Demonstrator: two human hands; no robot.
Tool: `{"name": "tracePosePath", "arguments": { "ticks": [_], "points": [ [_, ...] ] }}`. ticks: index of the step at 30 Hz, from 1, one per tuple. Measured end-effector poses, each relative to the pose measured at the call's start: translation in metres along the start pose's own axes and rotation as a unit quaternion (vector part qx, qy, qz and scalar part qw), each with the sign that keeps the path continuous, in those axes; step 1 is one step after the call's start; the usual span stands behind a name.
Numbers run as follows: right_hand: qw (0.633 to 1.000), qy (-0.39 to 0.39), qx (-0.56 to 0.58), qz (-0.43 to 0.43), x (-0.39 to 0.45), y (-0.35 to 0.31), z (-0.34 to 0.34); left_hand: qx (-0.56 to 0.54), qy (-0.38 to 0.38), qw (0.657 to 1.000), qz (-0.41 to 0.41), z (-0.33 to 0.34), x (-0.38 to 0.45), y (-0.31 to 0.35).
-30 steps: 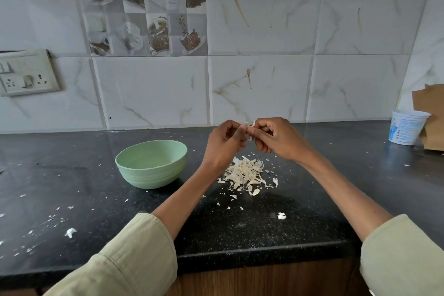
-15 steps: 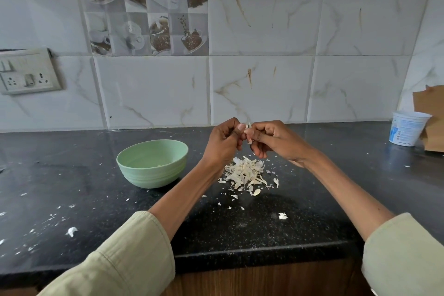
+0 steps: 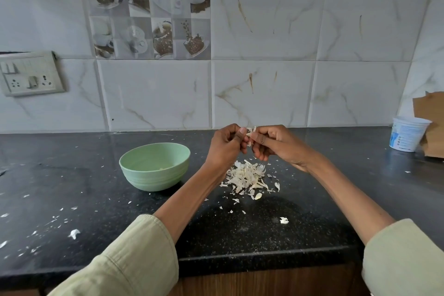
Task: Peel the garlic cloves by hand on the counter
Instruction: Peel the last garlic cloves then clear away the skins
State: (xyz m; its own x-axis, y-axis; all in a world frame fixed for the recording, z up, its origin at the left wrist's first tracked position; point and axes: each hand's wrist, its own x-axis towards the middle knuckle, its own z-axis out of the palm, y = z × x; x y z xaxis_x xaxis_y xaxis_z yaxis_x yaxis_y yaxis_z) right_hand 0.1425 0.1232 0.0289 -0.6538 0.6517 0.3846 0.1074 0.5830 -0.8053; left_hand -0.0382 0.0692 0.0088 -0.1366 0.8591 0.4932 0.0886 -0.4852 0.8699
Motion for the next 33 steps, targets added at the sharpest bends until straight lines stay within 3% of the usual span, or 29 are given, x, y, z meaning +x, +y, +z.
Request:
{"name": "tracePosePath", "arguments": {
  "ticks": [5, 12, 21, 27, 33],
  "points": [
    [0.992, 0.032, -0.120, -0.030, 0.002, 0.002, -0.001, 0.054, 0.039, 0.998, -0.010, 0.000, 0.003, -0.006],
    [0.960, 0.147, -0.212, -0.108, 0.001, 0.000, 0.001, 0.042, 0.057, 0.997, -0.038, 0.001, 0.003, -0.004],
    [0.950, 0.155, -0.237, -0.133, -0.001, -0.003, -0.003, 0.170, 0.021, 0.985, 0.004, -0.003, 0.001, -0.010],
    [0.958, 0.121, -0.259, -0.029, -0.001, 0.006, -0.013, 0.167, 0.019, 0.986, 0.021, -0.001, 0.000, -0.013],
    [0.948, 0.076, -0.301, 0.075, -0.003, 0.021, -0.025, 0.319, -0.008, 0.946, 0.057, -0.002, -0.001, -0.019]
  ]
}}
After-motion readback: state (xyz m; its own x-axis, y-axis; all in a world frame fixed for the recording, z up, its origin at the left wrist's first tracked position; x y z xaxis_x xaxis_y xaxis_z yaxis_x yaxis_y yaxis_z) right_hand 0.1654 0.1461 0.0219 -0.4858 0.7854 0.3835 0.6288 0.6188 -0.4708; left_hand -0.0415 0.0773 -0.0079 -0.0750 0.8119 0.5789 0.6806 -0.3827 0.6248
